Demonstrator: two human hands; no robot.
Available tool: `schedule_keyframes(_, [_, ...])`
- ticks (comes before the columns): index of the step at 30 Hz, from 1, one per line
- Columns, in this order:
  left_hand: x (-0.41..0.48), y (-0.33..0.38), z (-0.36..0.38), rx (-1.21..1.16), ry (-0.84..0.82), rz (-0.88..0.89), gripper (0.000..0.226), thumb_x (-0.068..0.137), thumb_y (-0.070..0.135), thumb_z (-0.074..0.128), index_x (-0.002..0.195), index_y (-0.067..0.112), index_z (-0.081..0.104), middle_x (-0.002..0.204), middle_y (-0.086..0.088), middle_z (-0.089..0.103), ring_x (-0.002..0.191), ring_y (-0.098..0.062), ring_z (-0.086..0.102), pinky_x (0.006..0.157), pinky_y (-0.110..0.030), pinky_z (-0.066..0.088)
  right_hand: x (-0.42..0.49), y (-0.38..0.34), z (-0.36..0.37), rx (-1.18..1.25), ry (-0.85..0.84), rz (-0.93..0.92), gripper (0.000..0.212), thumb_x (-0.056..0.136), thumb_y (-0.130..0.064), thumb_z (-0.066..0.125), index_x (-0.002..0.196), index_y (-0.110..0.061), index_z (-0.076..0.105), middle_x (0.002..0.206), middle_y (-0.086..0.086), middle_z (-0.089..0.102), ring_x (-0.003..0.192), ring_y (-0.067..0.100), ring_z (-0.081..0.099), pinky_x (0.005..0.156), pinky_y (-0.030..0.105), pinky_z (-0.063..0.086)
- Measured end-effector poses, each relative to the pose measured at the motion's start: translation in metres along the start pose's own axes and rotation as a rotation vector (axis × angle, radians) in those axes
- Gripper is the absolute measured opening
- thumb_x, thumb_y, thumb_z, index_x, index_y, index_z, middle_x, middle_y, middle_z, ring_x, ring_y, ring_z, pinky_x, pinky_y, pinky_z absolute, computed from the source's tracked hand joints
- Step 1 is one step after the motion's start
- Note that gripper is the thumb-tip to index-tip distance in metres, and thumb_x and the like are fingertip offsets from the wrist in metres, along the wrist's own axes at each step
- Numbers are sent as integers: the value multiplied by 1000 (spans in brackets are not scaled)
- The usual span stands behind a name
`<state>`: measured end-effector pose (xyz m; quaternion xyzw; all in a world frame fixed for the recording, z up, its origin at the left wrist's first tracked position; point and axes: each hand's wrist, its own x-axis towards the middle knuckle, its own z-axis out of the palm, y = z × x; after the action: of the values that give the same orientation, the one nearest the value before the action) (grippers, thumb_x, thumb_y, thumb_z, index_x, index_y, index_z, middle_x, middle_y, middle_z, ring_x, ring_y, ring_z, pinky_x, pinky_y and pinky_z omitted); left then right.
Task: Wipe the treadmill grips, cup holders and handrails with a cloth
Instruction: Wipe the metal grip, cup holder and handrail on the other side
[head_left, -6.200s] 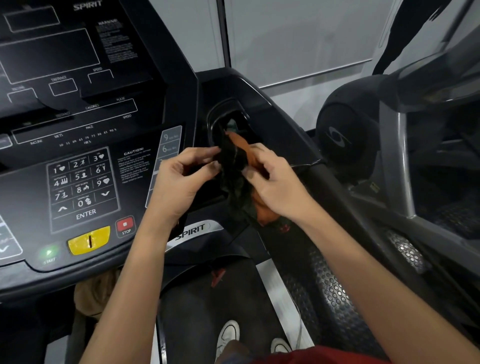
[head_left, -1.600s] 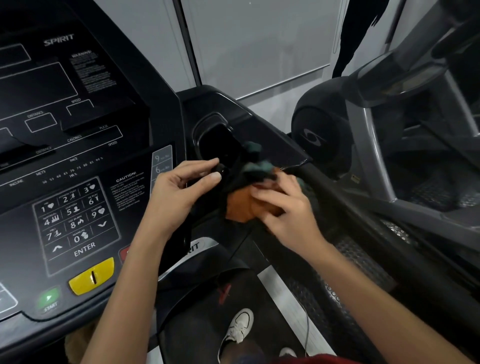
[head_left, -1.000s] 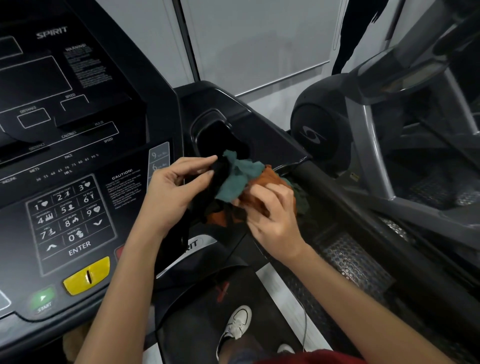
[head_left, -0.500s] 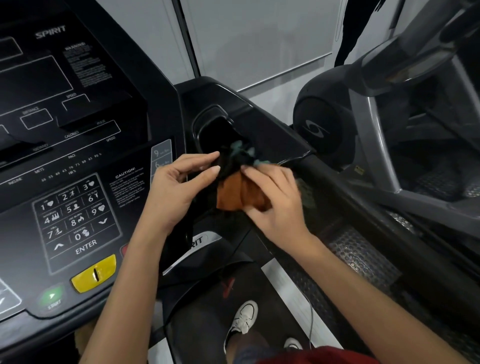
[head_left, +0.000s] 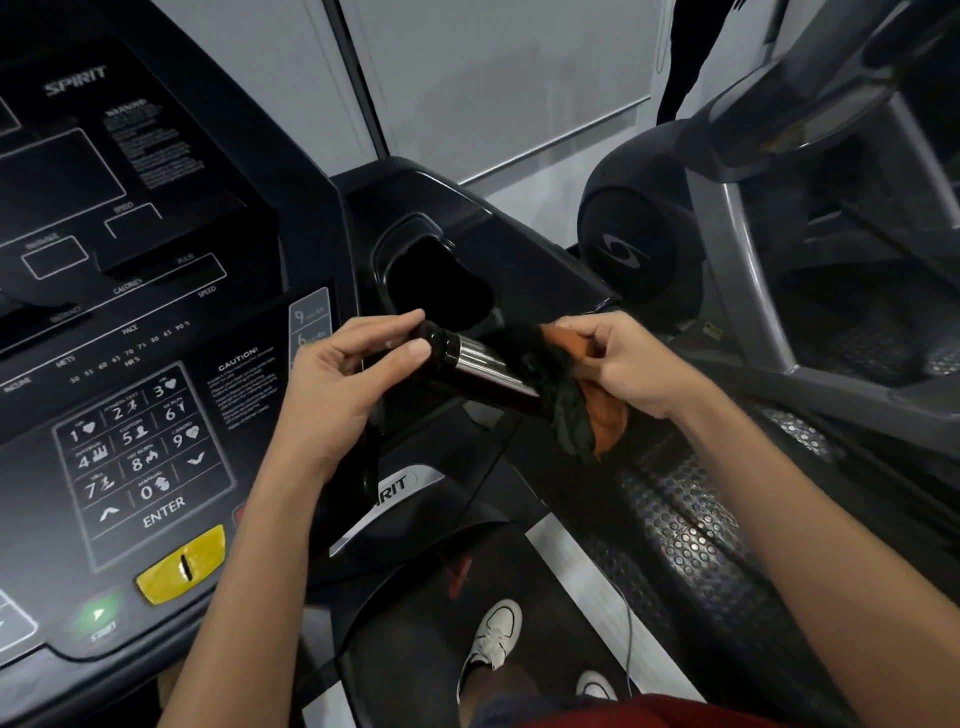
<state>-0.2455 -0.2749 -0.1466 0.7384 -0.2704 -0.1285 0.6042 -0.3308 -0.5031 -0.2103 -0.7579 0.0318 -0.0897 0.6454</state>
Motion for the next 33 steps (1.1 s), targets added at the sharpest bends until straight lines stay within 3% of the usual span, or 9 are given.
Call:
schedule_keyframes(5, [1,-2,-1,-16,-3,7,31,67,27,69,98,24,70,98,9,68,102,-13,62,93,-24,48,20,-30,24,-14,-89,-98,25,83,10,56,101,-4,66,94,23,64,85,22,60,82,36,47])
schedule_keyframes(8, [2,-2,-2,-22,-9,6,32,66,27,69,97,24,70,98,9,68,101,-12,63,92,-25,48,35,-37,32,172,-204,41,40,90,9,45,116,-18,60,101,11,69,97,20,66,90,32,52])
schedule_keyframes(11, [2,-2,-2,-16,-17,4,30,67,27,69,97,26,71,98,11,69,99,-10,63,89,-22,49,43,-30,27,254,-288,142,42,91,10,41,126,-11,54,106,15,66,97,24,65,89,36,53])
schedule_keyframes(16, [4,-3,-5,-14,-44,12,30,68,26,69,97,28,72,98,9,69,100,-10,63,83,-17,49,37,-8,3,2,-323,209,42,83,19,49,99,-14,69,93,14,69,85,27,66,80,44,54])
schedule_keyframes(21, [5,-4,-6,-15,-52,17,27,68,26,70,94,32,73,99,9,69,102,-11,62,87,-21,48,28,-12,-11,-219,-319,168,52,76,25,44,102,-12,69,98,16,70,90,29,69,78,39,57])
schedule_keyframes(23, [5,-4,-6,-23,-50,17,28,67,27,70,94,31,73,100,8,69,102,-13,63,87,-21,49,29,-24,1,-108,-295,122,46,79,24,42,105,-5,66,96,18,68,87,27,68,81,43,54])
schedule_keyframes(27, [5,-4,-5,-44,-37,2,26,65,27,71,90,32,74,100,9,69,102,-12,63,87,-20,49,42,-41,31,265,-297,139,47,89,16,34,114,-15,59,92,5,70,85,15,69,79,27,56])
schedule_keyframes(29, [5,-3,-5,-40,-42,-2,25,66,26,70,89,34,74,99,10,69,101,-11,64,87,-21,49,46,-39,31,353,-315,206,44,90,14,32,106,-14,62,83,3,72,76,13,69,73,25,57])
schedule_keyframes(33, [4,-3,-5,-28,-45,8,26,67,26,70,92,34,73,99,10,69,102,-12,63,88,-23,49,36,-20,16,239,-214,396,30,91,3,39,81,-12,63,64,1,69,56,9,64,59,22,54])
